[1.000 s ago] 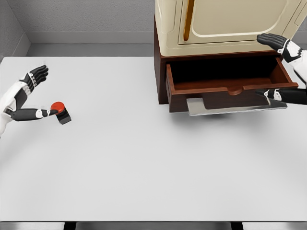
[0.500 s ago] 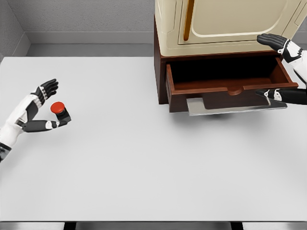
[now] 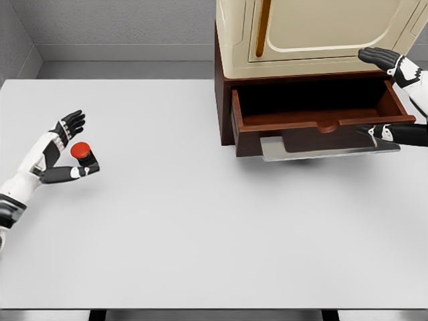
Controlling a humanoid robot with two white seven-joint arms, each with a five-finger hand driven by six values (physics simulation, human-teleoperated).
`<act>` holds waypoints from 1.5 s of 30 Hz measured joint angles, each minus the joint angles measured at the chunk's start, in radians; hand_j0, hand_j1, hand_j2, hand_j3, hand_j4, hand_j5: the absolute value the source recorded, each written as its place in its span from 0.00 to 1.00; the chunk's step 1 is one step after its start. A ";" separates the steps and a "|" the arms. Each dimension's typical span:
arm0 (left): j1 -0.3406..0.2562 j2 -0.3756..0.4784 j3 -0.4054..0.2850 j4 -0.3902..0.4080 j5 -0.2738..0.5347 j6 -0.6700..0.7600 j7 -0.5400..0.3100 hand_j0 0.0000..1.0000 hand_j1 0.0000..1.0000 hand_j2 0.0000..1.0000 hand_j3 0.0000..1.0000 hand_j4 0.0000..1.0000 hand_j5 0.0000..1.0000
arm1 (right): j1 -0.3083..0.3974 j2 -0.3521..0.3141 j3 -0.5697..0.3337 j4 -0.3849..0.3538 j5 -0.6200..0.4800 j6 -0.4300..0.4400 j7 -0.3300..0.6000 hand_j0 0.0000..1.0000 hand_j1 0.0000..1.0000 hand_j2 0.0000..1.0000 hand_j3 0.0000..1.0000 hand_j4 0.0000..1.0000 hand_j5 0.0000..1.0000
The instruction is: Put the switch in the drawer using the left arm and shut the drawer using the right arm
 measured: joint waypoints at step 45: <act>-0.014 -0.120 0.004 0.137 0.045 0.025 -0.034 0.54 0.54 0.54 0.54 0.54 0.54 | 0.005 -0.001 0.000 0.000 -0.002 0.000 -0.001 1.00 1.00 1.00 1.00 1.00 1.00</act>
